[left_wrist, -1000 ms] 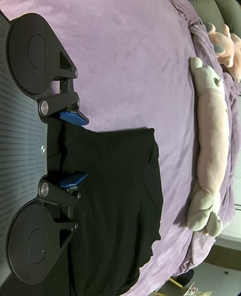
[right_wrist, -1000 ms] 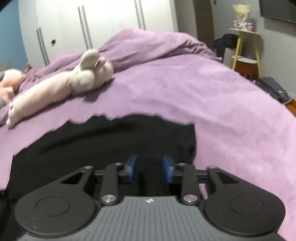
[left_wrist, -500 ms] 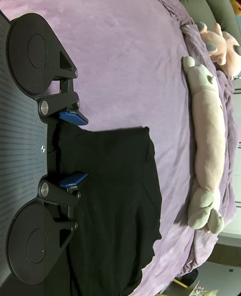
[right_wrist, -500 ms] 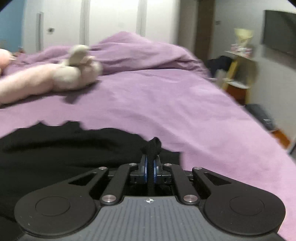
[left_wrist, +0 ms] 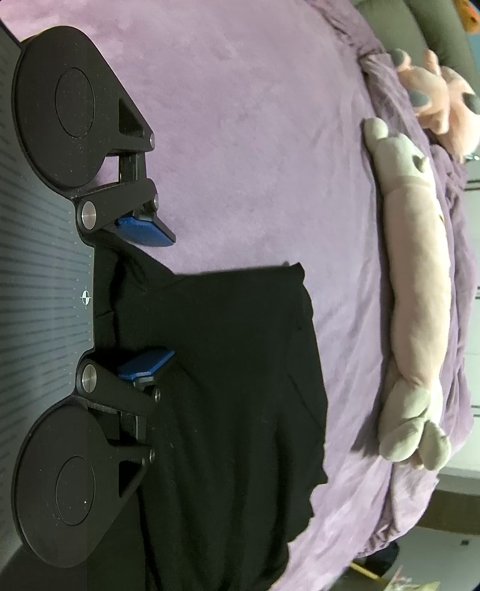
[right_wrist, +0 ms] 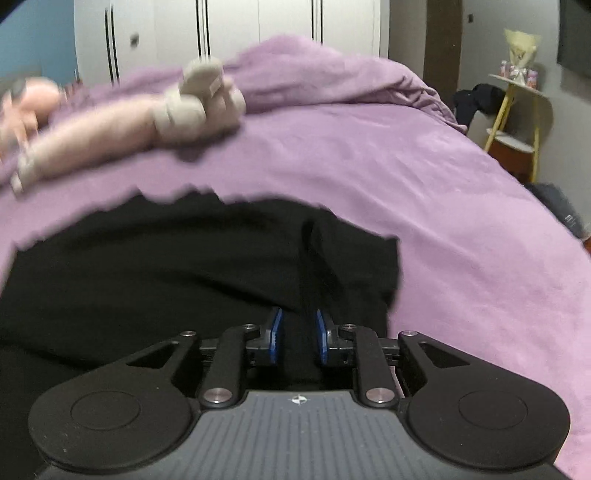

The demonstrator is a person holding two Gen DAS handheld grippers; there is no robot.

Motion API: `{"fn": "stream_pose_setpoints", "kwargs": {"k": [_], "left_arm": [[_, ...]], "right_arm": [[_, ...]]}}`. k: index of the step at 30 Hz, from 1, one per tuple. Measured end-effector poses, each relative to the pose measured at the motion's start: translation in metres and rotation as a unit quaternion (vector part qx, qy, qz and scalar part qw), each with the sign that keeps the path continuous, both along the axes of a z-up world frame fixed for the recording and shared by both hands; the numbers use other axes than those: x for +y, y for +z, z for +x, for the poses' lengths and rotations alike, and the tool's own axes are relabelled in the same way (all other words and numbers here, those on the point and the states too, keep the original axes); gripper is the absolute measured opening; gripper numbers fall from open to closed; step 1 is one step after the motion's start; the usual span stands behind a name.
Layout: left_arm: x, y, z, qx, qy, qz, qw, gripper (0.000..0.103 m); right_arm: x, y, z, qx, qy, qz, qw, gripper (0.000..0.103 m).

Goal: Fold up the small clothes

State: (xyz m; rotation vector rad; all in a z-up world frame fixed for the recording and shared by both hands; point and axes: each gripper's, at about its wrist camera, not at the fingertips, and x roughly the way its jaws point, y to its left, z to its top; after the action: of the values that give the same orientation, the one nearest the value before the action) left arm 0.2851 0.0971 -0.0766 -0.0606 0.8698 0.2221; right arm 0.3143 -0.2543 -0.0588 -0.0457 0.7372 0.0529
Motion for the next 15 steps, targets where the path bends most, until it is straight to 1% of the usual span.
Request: {"fn": "stream_pose_setpoints", "kwargs": {"k": [1, 3, 4, 5, 6, 7, 8, 10, 11, 13, 15], "left_arm": [[-0.002, -0.002, 0.001, 0.002, -0.002, 0.011, 0.9999, 0.073], [-0.003, -0.001, 0.0, 0.003, -0.006, 0.027, 0.9996, 0.075], [-0.003, 0.001, -0.001, 0.007, -0.006, 0.034, 0.9994, 0.075], [-0.002, 0.003, -0.003, 0.01, -0.004, 0.041, 0.9991, 0.075], [-0.001, 0.005, -0.005, 0.012, -0.001, 0.05, 0.9987, 0.075], [0.0, 0.008, -0.008, 0.016, 0.005, 0.061, 0.998, 0.075], [0.003, 0.011, -0.013, 0.02, 0.011, 0.069, 0.9974, 0.074], [0.009, 0.019, -0.025, 0.02, 0.013, 0.066, 0.9975, 0.072], [0.012, 0.024, -0.036, 0.019, 0.007, 0.062, 0.9979, 0.071], [0.013, 0.031, -0.057, 0.022, -0.007, 0.06, 0.998, 0.07], [0.014, 0.035, -0.089, 0.023, -0.028, 0.048, 0.9982, 0.07]], "right_arm": [[-0.002, -0.003, 0.0, -0.004, 0.0, -0.02, 1.0, 0.018], [-0.005, -0.003, 0.0, -0.003, -0.015, -0.045, 0.999, 0.018], [-0.007, 0.0, 0.002, 0.001, -0.034, -0.062, 0.998, 0.029], [-0.009, 0.002, 0.003, 0.005, -0.057, -0.072, 0.996, 0.052], [-0.012, 0.006, 0.003, 0.005, -0.085, -0.079, 0.993, 0.055], [-0.016, 0.012, 0.0, 0.002, -0.12, -0.084, 0.989, 0.055], [-0.021, 0.017, -0.005, 0.002, -0.134, -0.067, 0.989, 0.051], [-0.03, 0.03, -0.021, -0.002, -0.155, -0.034, 0.987, 0.048], [-0.034, 0.039, -0.033, -0.013, -0.145, -0.011, 0.989, 0.048], [-0.039, 0.056, -0.062, -0.038, -0.106, 0.046, 0.993, 0.048], [-0.042, 0.07, -0.099, -0.064, -0.062, 0.106, 0.99, 0.048]]}}
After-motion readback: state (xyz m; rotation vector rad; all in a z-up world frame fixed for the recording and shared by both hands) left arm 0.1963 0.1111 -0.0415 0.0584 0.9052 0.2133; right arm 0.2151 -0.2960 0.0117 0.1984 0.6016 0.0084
